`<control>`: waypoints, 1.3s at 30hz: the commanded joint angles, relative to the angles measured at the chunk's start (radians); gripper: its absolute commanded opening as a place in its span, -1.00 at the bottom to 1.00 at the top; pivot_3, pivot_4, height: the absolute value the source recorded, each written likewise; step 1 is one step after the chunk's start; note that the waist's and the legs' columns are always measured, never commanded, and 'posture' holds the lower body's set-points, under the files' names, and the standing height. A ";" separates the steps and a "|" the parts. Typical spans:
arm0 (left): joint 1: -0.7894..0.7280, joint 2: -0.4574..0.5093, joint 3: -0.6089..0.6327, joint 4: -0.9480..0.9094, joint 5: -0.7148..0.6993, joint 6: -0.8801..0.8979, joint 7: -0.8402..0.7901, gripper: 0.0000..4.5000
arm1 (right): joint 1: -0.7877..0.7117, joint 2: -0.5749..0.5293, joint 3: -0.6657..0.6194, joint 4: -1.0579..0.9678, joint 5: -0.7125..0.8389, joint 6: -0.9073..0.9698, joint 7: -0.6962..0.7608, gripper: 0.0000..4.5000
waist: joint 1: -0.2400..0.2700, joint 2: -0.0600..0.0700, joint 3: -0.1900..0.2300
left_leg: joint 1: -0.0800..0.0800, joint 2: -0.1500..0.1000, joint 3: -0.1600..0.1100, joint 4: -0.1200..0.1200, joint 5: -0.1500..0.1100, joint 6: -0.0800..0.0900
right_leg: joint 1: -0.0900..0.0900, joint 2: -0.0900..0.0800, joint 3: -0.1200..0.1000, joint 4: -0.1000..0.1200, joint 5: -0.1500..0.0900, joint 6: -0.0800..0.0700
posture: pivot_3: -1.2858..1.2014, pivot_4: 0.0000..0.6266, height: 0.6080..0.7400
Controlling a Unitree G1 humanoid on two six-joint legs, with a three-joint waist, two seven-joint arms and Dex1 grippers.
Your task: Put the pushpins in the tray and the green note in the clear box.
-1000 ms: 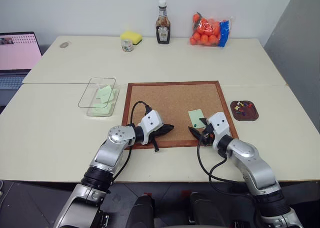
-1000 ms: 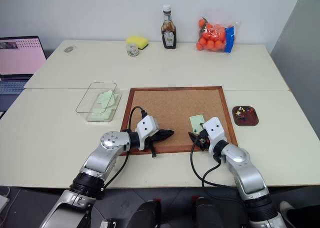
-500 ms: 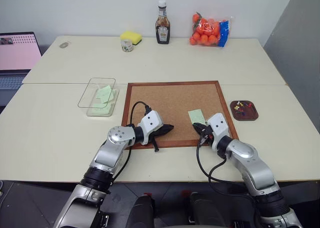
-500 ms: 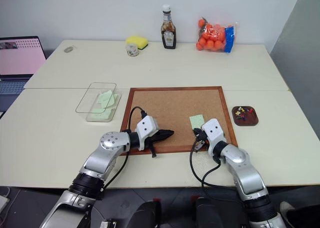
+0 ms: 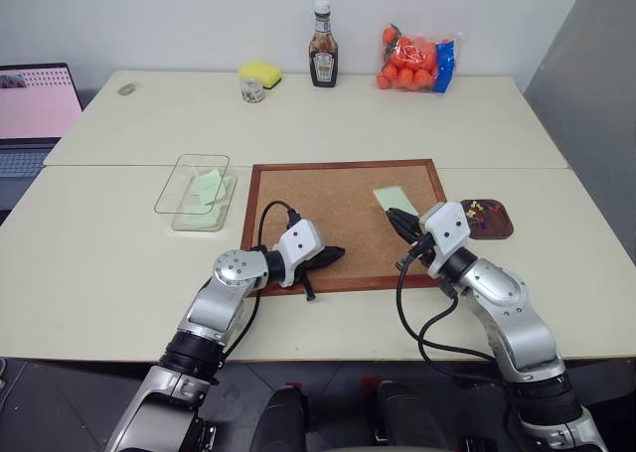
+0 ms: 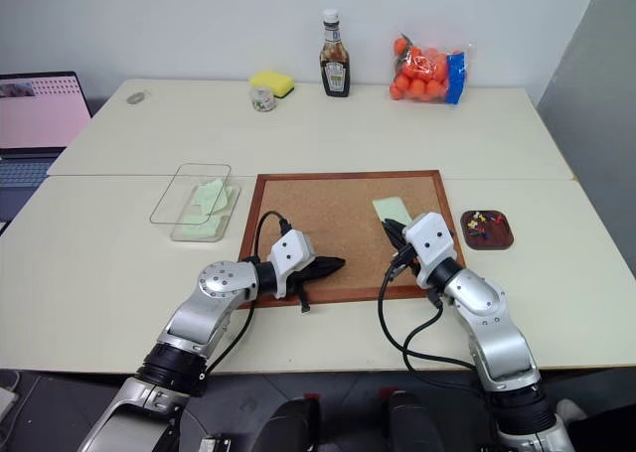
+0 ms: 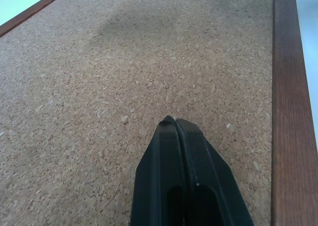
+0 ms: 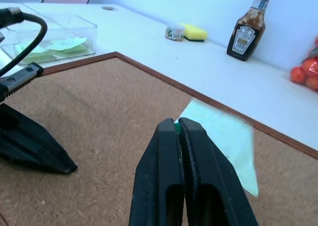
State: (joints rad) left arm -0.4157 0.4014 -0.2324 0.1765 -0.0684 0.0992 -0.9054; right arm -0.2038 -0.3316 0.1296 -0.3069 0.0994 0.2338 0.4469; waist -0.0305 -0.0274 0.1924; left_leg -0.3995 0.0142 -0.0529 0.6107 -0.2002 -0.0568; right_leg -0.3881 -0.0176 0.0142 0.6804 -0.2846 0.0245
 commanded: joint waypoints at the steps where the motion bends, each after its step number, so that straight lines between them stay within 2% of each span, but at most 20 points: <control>1: 0.011 -0.003 0.002 0.008 -0.007 0.024 0.004 -1.00 | 0.006 -0.017 -0.025 -0.053 0.001 -0.003 0.003 -0.99 | 0.000 0.000 0.000 | 0.000 0.000 0.000 0.000 0.000 0.000 | 0.000 0.000 0.000 0.000 0.000 0.000 | 0.03 -0.52 1.00; 4: -0.011 -0.025 0.040 -0.003 -0.068 0.101 0.006 -1.00 | 0.007 -0.034 -0.018 -0.053 -0.009 -0.006 0.014 -0.99 | 0.001 0.000 0.000 | 0.000 0.000 0.000 0.000 0.000 0.000 | 0.000 0.000 0.000 0.000 0.000 0.000 | 0.03 -0.52 1.00; 5: -0.019 -0.031 0.056 -0.018 -0.103 0.145 -0.005 -0.84 | 0.006 -0.039 -0.015 -0.052 -0.013 -0.010 0.016 -1.00 | 0.001 0.000 0.000 | 0.000 0.000 0.000 0.000 0.000 0.000 | 0.000 0.000 0.000 0.000 0.000 0.000 | 0.03 -0.52 1.00; 7: -0.031 -0.038 0.084 -0.059 -0.176 0.238 -0.027 -0.73 | 0.005 -0.043 -0.013 -0.051 -0.015 -0.013 0.017 -1.00 | 0.001 0.000 0.000 | 0.000 0.000 0.000 0.000 0.000 0.000 | 0.000 0.000 0.000 0.000 0.000 0.000 | 0.03 -0.52 1.00; 8: -0.036 -0.039 0.094 -0.078 -0.199 0.265 -0.033 -0.61 | 0.002 -0.047 -0.010 -0.049 -0.020 -0.016 0.018 -1.00 | 0.001 0.000 0.000 | 0.000 0.000 0.000 0.000 0.000 0.000 | 0.000 0.000 0.000 0.000 0.000 0.000 | 0.03 -0.52 1.00; 12: -0.049 -0.037 0.120 -0.113 -0.232 0.301 -0.020 -0.31 | -0.002 -0.051 -0.006 -0.046 -0.021 -0.019 0.018 -1.00 | 0.000 0.000 0.000 | 0.000 0.000 0.000 0.000 0.000 0.000 | 0.000 0.000 -0.001 0.000 0.000 0.000 | 0.03 -0.52 1.00; 20: -0.113 -0.037 0.158 -0.051 -0.213 0.155 -0.009 0.39 | -0.019 -0.047 -0.010 -0.044 -0.011 -0.007 0.021 -1.00 | 0.001 0.000 0.000 | 0.000 0.000 0.000 0.000 0.000 0.000 | 0.000 0.000 0.000 0.000 0.000 0.000 | 0.03 -0.52 1.00; 27: -0.218 -0.044 0.112 0.129 -0.067 -0.203 0.019 0.91 | -0.036 -0.042 -0.025 -0.078 0.038 0.057 0.032 -1.00 | 0.002 0.000 0.000 | -0.001 -0.001 0.000 0.000 0.000 0.000 | 0.000 0.000 0.000 0.000 0.000 0.000 | 0.03 -0.52 1.00; 32: -0.299 -0.058 0.061 0.267 0.018 -0.442 0.005 0.91 | -0.045 -0.037 -0.037 -0.128 0.094 0.141 0.043 -1.00 | 0.004 0.000 0.000 | -0.001 -0.001 0.000 0.000 0.000 0.000 | 0.000 0.000 0.000 0.000 0.000 0.000 | 0.03 -0.52 1.00; 39: -0.364 -0.088 0.000 0.404 0.103 -0.648 0.016 0.91 | -0.064 -0.035 -0.049 -0.179 0.160 0.237 0.044 -1.00 | 0.002 -0.001 0.000 | -0.001 -0.001 0.001 0.000 0.000 0.000 | 0.000 0.000 -0.001 0.000 0.000 0.000 | 0.03 -0.52 1.00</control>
State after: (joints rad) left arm -0.7392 0.3264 -0.2157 0.5511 0.0038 -0.4738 -0.9100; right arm -0.2446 -0.3697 0.0989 -0.4247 0.2253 0.4484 0.4835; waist -0.0286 -0.0279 0.1927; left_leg -0.4003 0.0134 -0.0523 0.6108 -0.2002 -0.0568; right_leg -0.3885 -0.0178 0.0134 0.6801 -0.2845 0.0246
